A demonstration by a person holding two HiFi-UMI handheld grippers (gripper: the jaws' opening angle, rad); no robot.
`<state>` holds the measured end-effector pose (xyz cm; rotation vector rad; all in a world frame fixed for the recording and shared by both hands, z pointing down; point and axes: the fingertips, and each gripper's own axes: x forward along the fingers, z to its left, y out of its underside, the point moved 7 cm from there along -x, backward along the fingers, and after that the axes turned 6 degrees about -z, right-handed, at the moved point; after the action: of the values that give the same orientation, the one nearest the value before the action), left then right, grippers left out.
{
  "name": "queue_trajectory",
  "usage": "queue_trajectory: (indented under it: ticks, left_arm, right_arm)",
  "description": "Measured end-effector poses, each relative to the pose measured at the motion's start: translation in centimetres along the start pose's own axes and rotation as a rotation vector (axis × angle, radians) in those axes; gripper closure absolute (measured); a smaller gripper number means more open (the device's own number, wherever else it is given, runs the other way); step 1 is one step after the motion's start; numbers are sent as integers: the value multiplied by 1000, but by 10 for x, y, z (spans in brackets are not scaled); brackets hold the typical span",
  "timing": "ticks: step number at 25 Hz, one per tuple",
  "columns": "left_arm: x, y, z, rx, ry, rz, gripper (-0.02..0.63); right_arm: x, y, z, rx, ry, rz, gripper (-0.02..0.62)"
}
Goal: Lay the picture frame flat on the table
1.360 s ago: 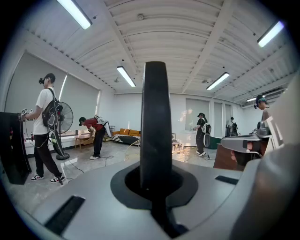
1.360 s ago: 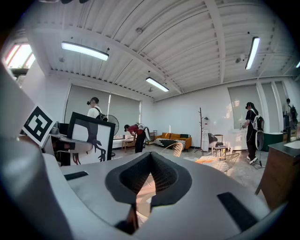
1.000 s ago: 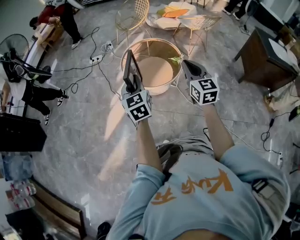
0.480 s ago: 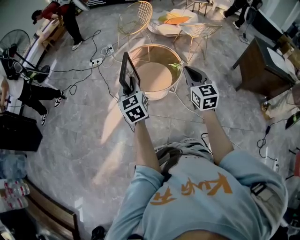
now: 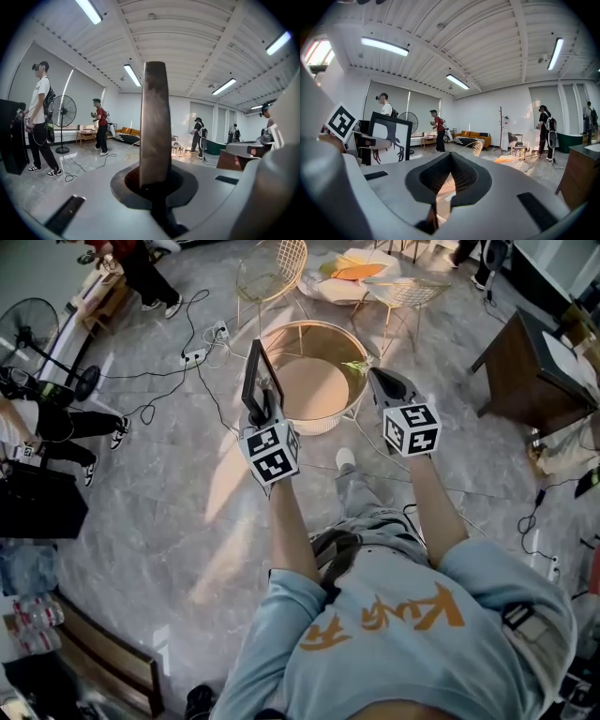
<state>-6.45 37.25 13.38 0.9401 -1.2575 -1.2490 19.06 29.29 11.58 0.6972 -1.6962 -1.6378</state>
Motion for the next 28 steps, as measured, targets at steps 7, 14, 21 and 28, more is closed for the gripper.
queue_trajectory:
  ticks: [7, 14, 21, 28]
  left_arm:
    - [48, 5, 23, 26, -30, 53, 580]
    - [122, 14, 43, 10, -76, 120, 580]
    - [230, 40, 34, -21, -41, 214, 580]
    - [333, 68, -4, 7, 31, 321, 580]
  right_arm:
    - [74, 8, -10, 62, -24, -25, 597]
    - [155, 22, -54, 98, -15, 19, 597]
    - [246, 42, -112, 91, -7, 93, 597]
    - [300, 73, -184, 113, 46, 165, 597]
